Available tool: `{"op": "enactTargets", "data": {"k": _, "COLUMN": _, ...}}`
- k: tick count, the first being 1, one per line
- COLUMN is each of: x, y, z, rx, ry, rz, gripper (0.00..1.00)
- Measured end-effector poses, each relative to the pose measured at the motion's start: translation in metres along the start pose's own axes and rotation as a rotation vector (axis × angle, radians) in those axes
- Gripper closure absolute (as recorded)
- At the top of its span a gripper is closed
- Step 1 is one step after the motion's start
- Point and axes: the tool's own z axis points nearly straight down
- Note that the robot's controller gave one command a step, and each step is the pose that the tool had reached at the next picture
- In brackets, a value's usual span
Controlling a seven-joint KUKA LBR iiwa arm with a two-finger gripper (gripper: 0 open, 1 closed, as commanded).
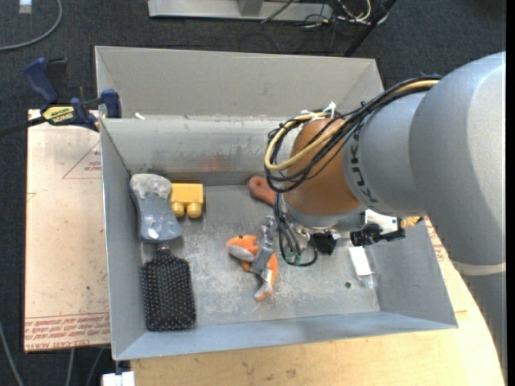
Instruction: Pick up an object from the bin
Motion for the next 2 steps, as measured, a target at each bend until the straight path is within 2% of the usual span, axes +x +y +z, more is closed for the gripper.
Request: {"op": "enactTargets", "data": {"k": 2, "x": 0.0007, "y": -0.0003, "z": -0.0037, "rx": 0.001, "ry": 0.002, "rz": 0.000, "gripper": 1.00}}
